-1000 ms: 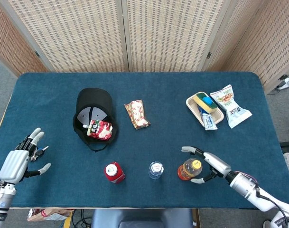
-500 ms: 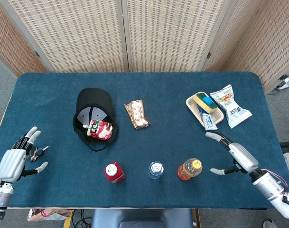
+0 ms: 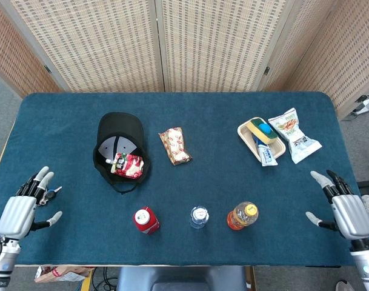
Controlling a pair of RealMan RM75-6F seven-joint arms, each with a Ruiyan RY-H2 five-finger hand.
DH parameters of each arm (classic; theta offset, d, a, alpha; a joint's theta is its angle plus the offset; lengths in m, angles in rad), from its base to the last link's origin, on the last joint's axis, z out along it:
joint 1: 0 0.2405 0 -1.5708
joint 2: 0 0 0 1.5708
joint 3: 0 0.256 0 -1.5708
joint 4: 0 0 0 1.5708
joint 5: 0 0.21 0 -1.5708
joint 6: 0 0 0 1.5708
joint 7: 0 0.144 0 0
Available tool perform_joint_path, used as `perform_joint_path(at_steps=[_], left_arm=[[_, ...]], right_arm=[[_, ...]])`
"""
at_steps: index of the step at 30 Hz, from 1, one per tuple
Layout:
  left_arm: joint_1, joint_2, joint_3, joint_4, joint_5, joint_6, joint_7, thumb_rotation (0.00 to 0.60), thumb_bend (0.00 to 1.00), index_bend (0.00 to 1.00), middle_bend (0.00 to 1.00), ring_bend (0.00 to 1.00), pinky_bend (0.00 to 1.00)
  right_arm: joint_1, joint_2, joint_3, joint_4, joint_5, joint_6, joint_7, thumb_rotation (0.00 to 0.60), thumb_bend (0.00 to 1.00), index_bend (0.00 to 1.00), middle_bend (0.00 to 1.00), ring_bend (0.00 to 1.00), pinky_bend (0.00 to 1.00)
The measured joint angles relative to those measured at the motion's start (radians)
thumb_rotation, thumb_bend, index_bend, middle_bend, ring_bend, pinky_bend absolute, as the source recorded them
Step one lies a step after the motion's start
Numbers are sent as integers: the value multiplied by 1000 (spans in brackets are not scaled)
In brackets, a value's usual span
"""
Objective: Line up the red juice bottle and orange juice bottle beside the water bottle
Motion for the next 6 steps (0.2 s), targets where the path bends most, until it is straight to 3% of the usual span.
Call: perform_joint_path(at_steps=[6], left_arm=[[18, -8, 12, -9, 26, 30, 32, 600, 185, 0, 0, 34, 128]], right_arm=[[-52, -5, 8, -5, 3, 26, -9, 600, 205, 114, 178, 18, 118]])
